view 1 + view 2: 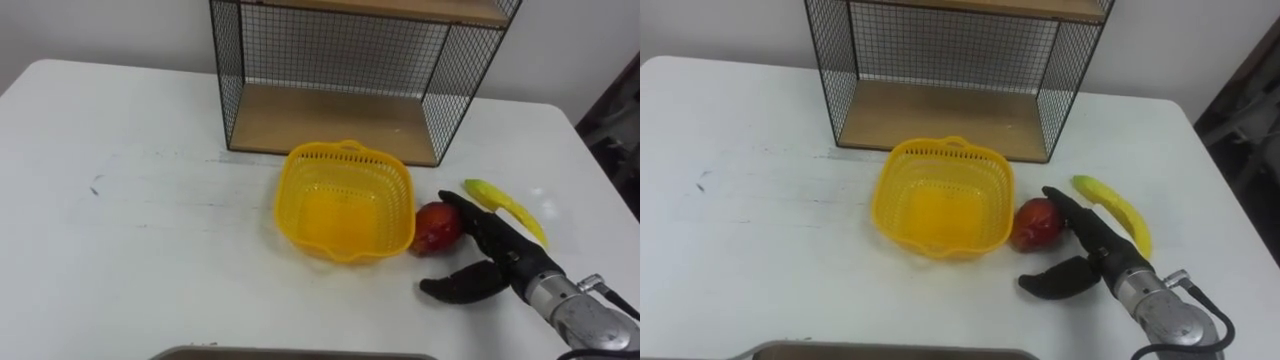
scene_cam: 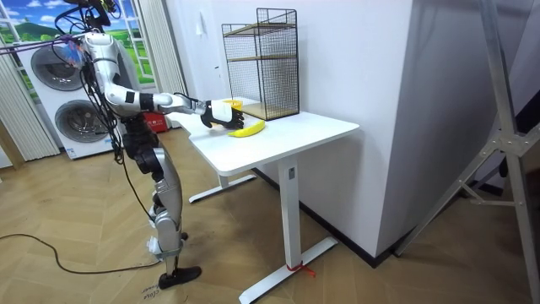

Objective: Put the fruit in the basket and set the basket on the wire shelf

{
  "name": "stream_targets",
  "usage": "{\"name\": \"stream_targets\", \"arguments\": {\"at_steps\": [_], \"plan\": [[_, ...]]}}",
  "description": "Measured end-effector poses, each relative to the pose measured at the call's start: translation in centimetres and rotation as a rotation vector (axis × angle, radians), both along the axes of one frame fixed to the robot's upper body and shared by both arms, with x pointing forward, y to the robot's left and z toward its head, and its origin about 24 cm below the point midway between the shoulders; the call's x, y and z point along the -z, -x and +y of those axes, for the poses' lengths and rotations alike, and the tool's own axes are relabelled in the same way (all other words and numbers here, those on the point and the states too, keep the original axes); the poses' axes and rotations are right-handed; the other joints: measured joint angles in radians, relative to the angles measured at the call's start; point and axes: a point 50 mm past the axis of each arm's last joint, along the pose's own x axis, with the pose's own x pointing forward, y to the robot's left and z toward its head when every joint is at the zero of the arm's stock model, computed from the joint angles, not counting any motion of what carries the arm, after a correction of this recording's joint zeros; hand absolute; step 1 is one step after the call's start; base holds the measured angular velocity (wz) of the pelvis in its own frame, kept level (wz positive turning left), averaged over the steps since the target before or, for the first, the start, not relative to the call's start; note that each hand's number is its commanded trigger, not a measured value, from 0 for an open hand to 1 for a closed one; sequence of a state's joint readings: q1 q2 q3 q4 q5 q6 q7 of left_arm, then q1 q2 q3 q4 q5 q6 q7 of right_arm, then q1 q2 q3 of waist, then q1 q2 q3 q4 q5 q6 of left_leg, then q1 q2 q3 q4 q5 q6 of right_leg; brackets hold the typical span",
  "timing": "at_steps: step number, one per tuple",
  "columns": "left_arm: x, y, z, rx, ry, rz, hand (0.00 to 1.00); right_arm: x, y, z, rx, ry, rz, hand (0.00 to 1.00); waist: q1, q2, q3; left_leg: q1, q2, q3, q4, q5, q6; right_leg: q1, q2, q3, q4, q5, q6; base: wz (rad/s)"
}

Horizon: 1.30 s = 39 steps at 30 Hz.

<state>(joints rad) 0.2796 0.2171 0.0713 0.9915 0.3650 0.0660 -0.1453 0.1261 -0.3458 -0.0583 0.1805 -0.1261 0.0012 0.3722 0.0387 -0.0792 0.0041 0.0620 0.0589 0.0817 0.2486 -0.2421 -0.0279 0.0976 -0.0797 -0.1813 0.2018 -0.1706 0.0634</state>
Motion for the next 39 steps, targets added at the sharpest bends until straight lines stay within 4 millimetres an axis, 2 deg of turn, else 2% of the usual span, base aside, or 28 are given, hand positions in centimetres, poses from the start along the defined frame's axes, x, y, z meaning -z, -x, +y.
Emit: {"name": "stream_targets", "arguments": {"at_steps": [7,18,19,20,21,30,39], "plan": [[0.0,-0.4,0.0,0.001,-0.011,-0.013,0.00,0.4,0.0,-0.2,0.022,-0.003,0.012,0.00,0.027,-0.013,0.0033,-0.004,0.000,0.000,0.012,0.000,0.000,0.001,0.000,0.001,0.002,0.001,-0.001,0.00],[0.1,0.1,0.0,-0.003,-0.010,0.003,0.00,0.6,0.0,-0.5,0.049,0.008,0.013,0.00,0.047,-0.010,0.0037,-0.013,0.001,-0.002,0.028,-0.001,0.000,0.000,0.000,0.002,0.004,0.002,-0.003,0.00],[0.1,0.1,0.0,-0.004,-0.010,0.004,0.00,0.7,0.0,-0.5,0.053,0.008,0.012,0.38,0.047,-0.009,0.0037,-0.013,0.001,-0.002,0.028,-0.001,0.000,0.001,0.000,0.002,0.004,0.002,-0.003,0.00],[0.1,0.1,0.0,-0.004,-0.010,0.005,0.00,0.7,0.0,-0.4,0.055,0.008,0.011,0.53,0.047,-0.009,0.0036,-0.013,0.001,-0.002,0.028,-0.001,0.000,0.001,0.000,0.002,0.004,0.002,-0.003,0.00],[0.1,0.2,0.0,-0.005,-0.010,0.005,0.00,0.7,0.0,-0.4,0.057,0.010,0.009,1.00,0.048,-0.009,0.0037,-0.014,0.001,-0.003,0.028,-0.001,0.000,0.001,0.000,0.001,0.004,0.002,-0.003,0.00],[0.2,0.5,-0.2,0.008,-0.004,0.021,0.00,0.6,-1.2,-0.7,0.129,0.037,-0.031,1.00,0.049,-0.008,0.0039,-0.007,0.001,-0.007,0.026,-0.001,0.000,0.009,0.000,-0.001,0.003,0.002,-0.003,0.00],[0.2,0.5,-0.2,0.007,-0.003,0.021,0.00,1.1,-1.2,0.1,0.112,0.004,-0.028,1.00,0.042,0.003,0.0048,-0.009,0.001,-0.018,0.028,-0.001,-0.001,0.015,0.000,-0.014,0.000,0.002,-0.003,0.03]]}}
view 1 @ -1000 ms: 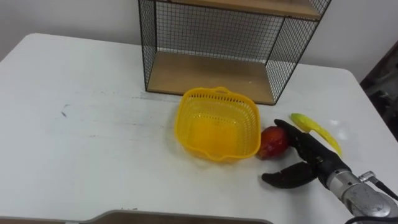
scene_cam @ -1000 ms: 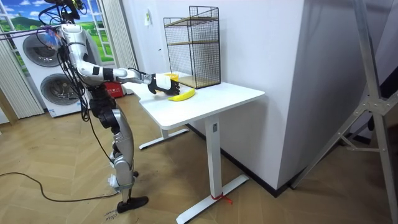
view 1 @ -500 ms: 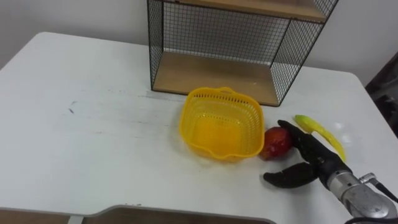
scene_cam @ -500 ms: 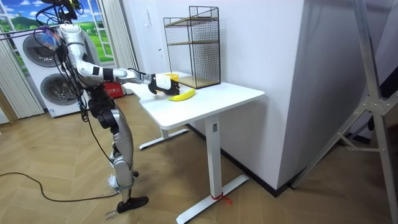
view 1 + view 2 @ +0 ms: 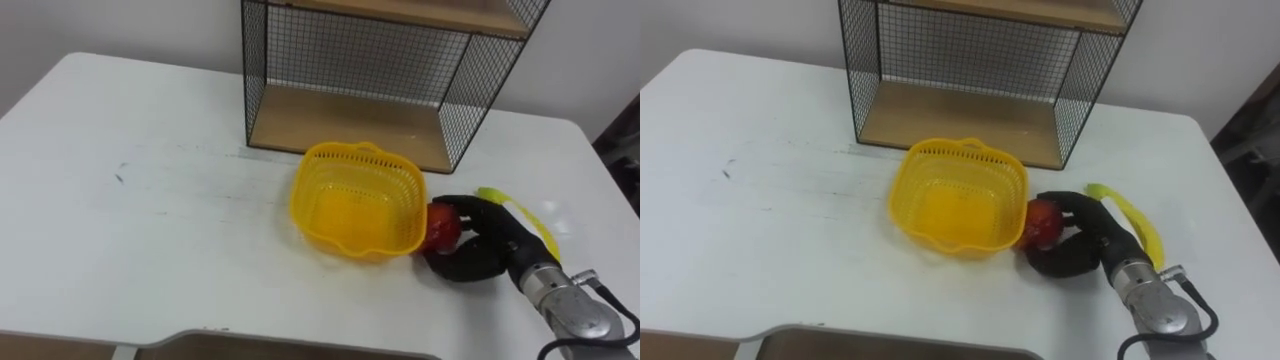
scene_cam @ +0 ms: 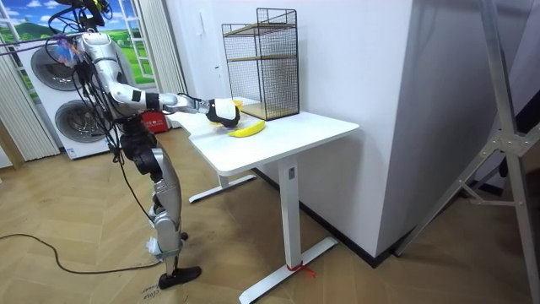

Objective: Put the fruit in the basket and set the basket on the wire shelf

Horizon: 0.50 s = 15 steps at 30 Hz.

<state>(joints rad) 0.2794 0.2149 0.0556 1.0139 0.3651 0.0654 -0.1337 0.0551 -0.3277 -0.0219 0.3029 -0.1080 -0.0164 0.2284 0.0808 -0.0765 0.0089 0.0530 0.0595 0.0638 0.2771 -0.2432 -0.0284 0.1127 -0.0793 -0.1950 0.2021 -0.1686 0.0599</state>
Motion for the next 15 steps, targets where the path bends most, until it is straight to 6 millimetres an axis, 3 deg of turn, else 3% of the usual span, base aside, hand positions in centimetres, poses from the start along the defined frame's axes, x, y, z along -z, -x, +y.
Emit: {"name": "stream_targets", "arguments": {"at_steps": [4,15], "plan": [[-0.02,-0.07,0.02,0.001,-0.001,-0.003,0.00,-0.01,-0.02,0.11,-0.001,-0.009,-0.006,1.00,-0.006,0.012,-0.0046,-0.002,-0.001,0.000,0.001,0.000,0.000,0.001,0.000,0.000,-0.005,0.000,0.000,0.00],[-0.09,-0.59,0.04,0.005,-0.003,-0.019,0.00,0.18,0.09,0.25,0.012,-0.050,-0.003,1.00,-0.023,0.011,-0.0084,0.005,-0.001,0.001,-0.004,0.000,0.000,0.009,0.001,0.001,-0.017,0.000,0.000,0.00]]}}
